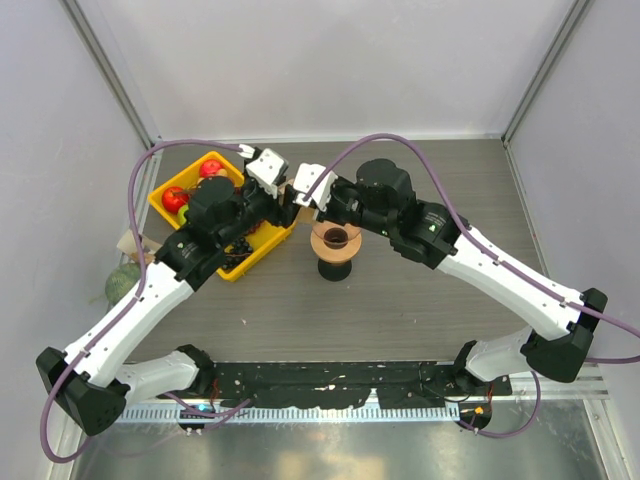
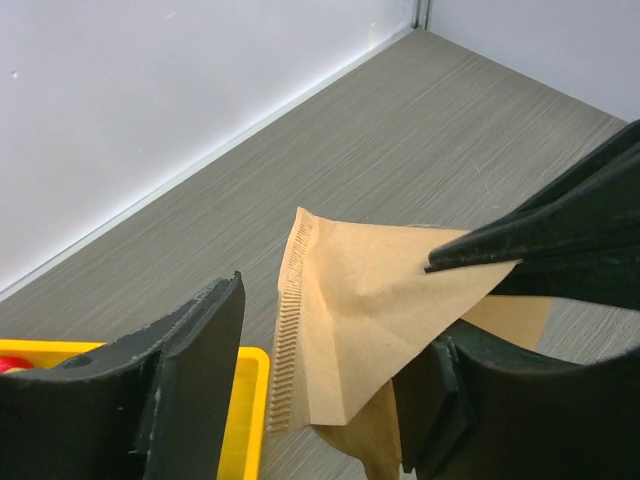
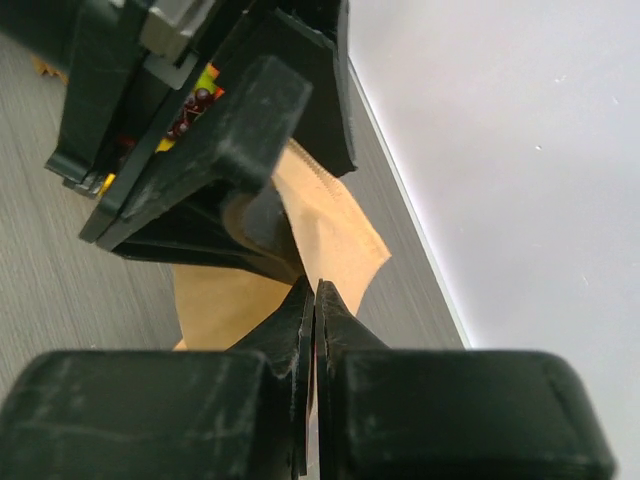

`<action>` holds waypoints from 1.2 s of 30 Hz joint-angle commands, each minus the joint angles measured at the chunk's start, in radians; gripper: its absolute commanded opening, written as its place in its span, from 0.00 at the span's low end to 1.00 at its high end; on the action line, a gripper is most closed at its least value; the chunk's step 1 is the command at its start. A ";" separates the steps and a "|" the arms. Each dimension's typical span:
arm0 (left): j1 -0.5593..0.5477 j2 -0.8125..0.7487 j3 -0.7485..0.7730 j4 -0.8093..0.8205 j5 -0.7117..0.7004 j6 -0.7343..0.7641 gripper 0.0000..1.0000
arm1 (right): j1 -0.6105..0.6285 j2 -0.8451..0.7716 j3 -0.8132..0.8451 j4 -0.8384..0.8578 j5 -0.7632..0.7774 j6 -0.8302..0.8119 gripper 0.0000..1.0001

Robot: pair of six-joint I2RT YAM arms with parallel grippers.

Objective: Place the coffee filter in the dripper

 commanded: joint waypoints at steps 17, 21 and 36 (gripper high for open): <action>-0.002 0.002 0.061 -0.089 0.036 -0.001 0.41 | 0.006 0.020 0.080 -0.001 0.045 -0.025 0.05; -0.002 -0.001 0.038 -0.046 0.068 -0.052 0.27 | 0.006 0.014 0.073 0.047 0.092 0.012 0.05; -0.002 0.014 0.069 0.072 -0.188 -0.464 0.00 | -0.015 -0.015 -0.015 0.240 0.309 0.324 0.56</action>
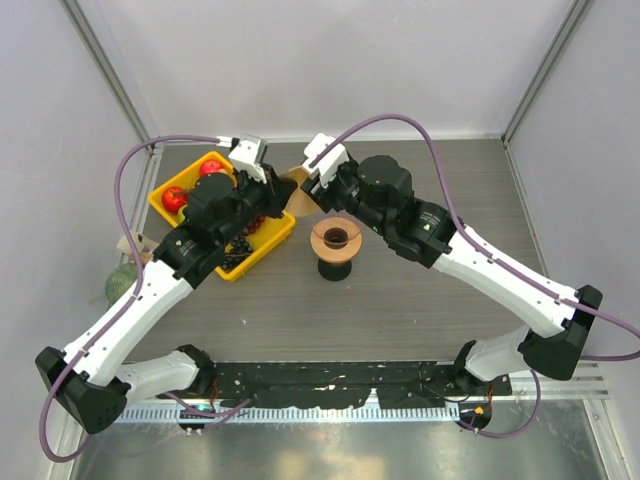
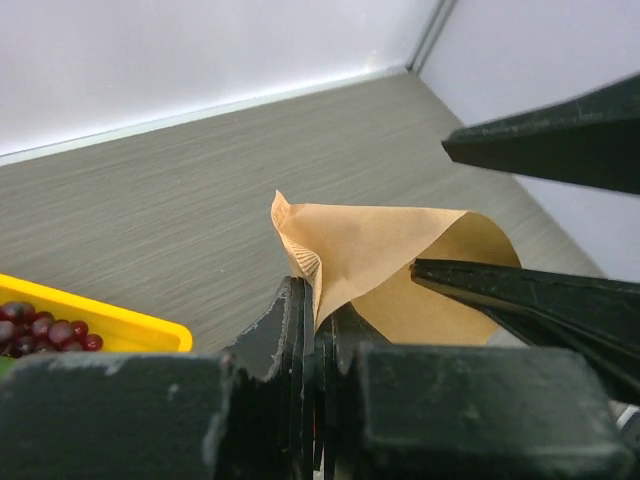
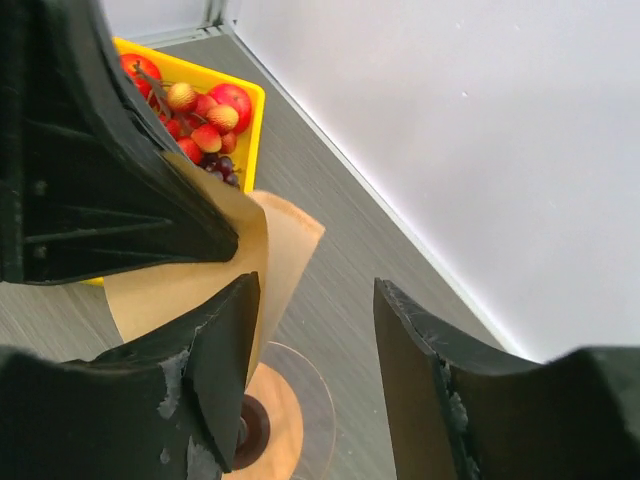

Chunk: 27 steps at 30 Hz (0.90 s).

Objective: Place the coffee filter in the dripper

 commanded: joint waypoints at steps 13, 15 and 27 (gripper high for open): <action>0.002 0.041 0.058 0.235 -0.116 -0.350 0.00 | -0.020 -0.040 -0.076 0.268 0.181 0.347 0.66; 0.002 0.042 0.049 0.247 -0.107 -0.362 0.00 | -0.020 -0.038 -0.078 0.268 0.189 0.358 0.66; 0.002 0.042 0.021 0.289 -0.023 -0.413 0.00 | -0.045 -0.043 -0.093 0.311 0.217 0.369 0.56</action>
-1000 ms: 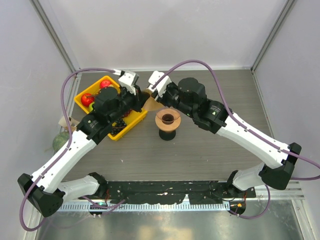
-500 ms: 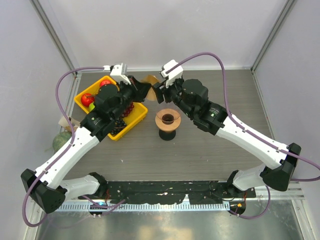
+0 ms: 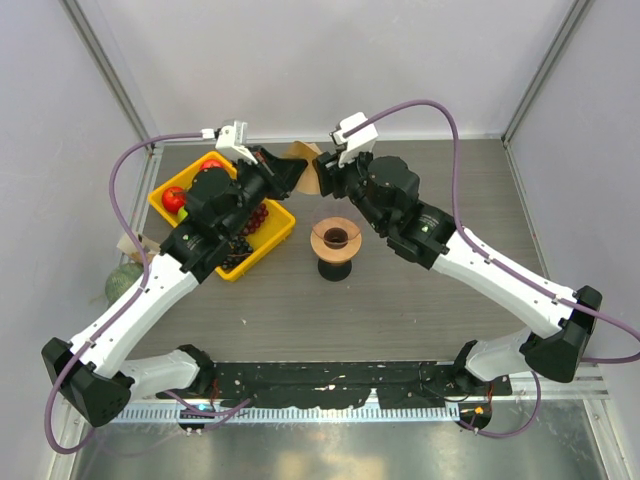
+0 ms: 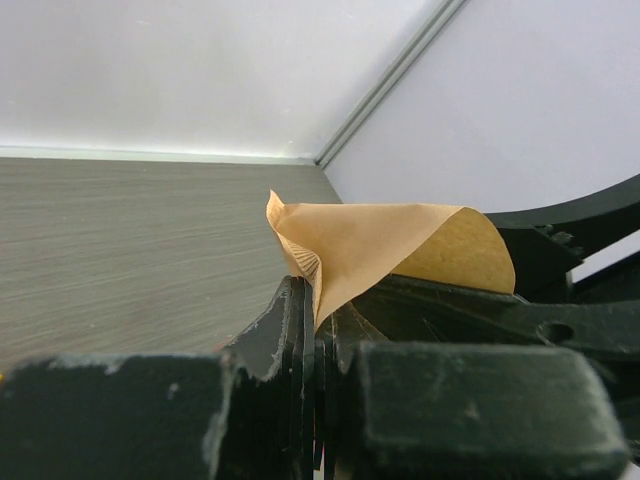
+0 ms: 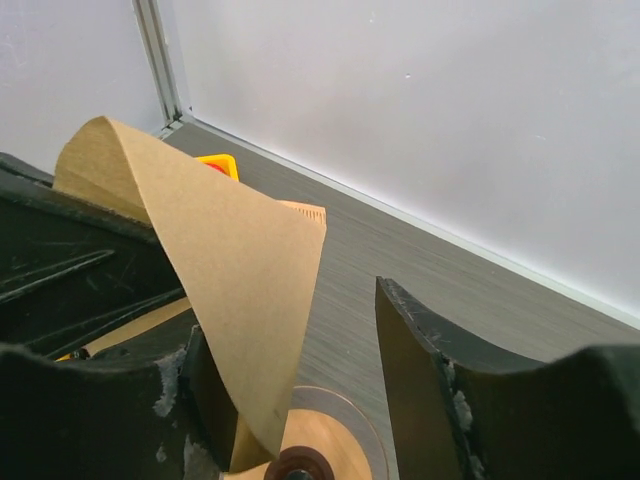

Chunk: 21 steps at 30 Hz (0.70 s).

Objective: Place the coffee filter in the dripper

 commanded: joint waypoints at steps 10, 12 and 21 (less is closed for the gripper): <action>0.001 0.002 0.005 0.047 0.054 -0.049 0.00 | -0.025 -0.019 0.000 0.105 -0.022 0.014 0.28; 0.001 -0.001 0.009 0.015 0.052 -0.041 0.03 | -0.025 -0.019 0.004 0.102 -0.026 0.007 0.08; 0.001 -0.058 0.059 -0.192 -0.038 0.230 0.70 | -0.025 -0.024 0.007 0.021 0.016 -0.044 0.05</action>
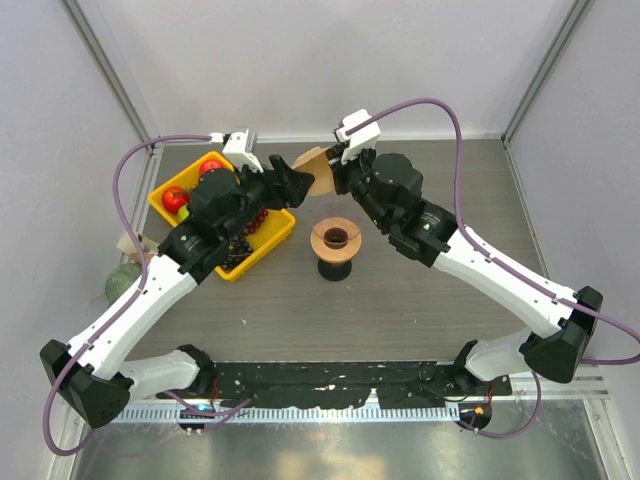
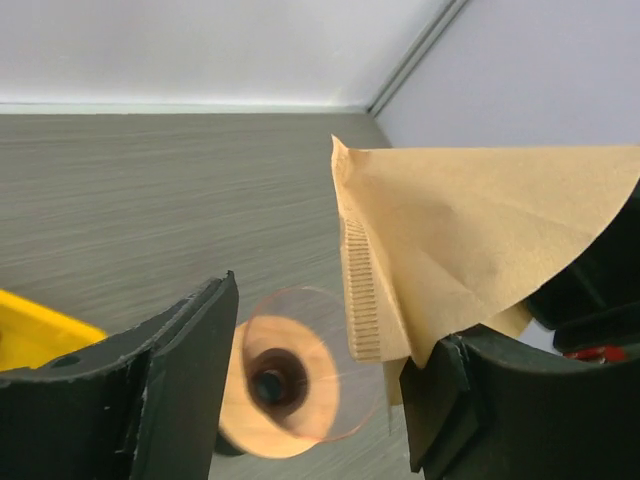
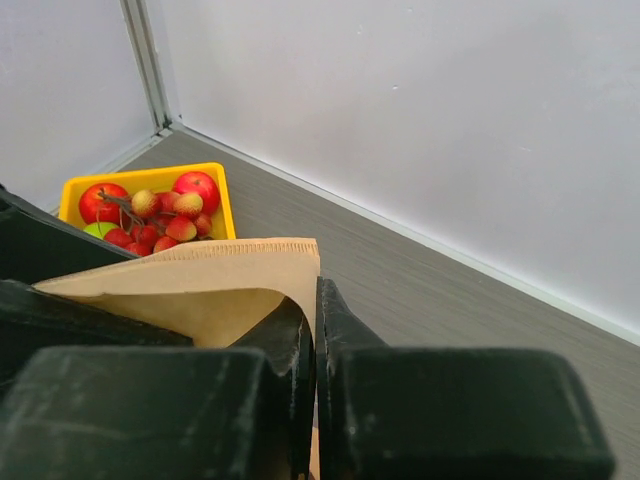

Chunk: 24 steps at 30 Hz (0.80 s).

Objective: Place the coffee filter in the dripper

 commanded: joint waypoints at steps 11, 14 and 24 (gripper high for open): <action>0.001 -0.010 0.115 -0.077 0.005 0.293 0.71 | 0.013 0.015 0.049 -0.093 0.010 -0.006 0.05; 0.000 0.005 0.120 -0.066 0.005 0.284 0.68 | 0.018 0.021 0.061 -0.095 0.011 -0.009 0.05; -0.005 0.068 0.151 -0.049 0.008 0.255 0.64 | 0.028 0.036 0.075 -0.089 0.002 -0.002 0.05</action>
